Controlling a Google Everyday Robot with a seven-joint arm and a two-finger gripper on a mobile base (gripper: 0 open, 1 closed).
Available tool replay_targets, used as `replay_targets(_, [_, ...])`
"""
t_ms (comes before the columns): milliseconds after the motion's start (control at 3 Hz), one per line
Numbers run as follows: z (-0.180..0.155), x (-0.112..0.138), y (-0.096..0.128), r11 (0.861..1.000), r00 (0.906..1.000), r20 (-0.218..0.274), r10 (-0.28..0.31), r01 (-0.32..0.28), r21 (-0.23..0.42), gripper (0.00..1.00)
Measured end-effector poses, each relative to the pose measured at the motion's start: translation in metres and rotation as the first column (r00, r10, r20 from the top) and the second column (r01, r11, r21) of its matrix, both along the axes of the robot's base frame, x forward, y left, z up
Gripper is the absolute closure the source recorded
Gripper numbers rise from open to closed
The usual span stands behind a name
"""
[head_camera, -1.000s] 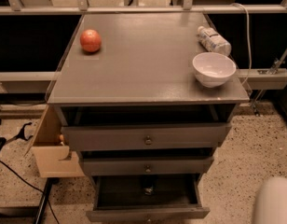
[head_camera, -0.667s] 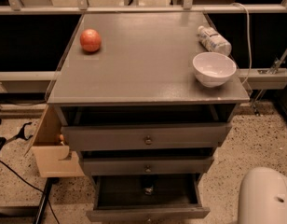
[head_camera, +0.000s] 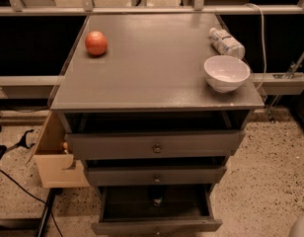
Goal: Close bottom drawer
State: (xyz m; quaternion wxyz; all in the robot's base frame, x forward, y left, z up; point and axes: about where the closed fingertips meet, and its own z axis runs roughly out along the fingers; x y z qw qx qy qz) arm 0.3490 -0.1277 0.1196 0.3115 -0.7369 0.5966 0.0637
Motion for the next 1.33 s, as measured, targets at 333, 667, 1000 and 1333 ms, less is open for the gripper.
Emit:
replay_targets(333, [0.002,0.012,0.000,1.000,0.9994,0.036,-0.005,0.004,0.029,1.00])
replay_targets(667, [0.007,0.025,0.006,0.999,0.9976,0.069,0.009,-0.011,0.034,1.00])
replay_targets(1000, [0.014,0.040,0.015,0.999,0.9944,0.099,0.036,-0.038,0.018,1.00])
replay_targets(1333, [0.018,0.054,0.024,0.998,0.9910,0.120,0.061,-0.061,0.002,1.00])
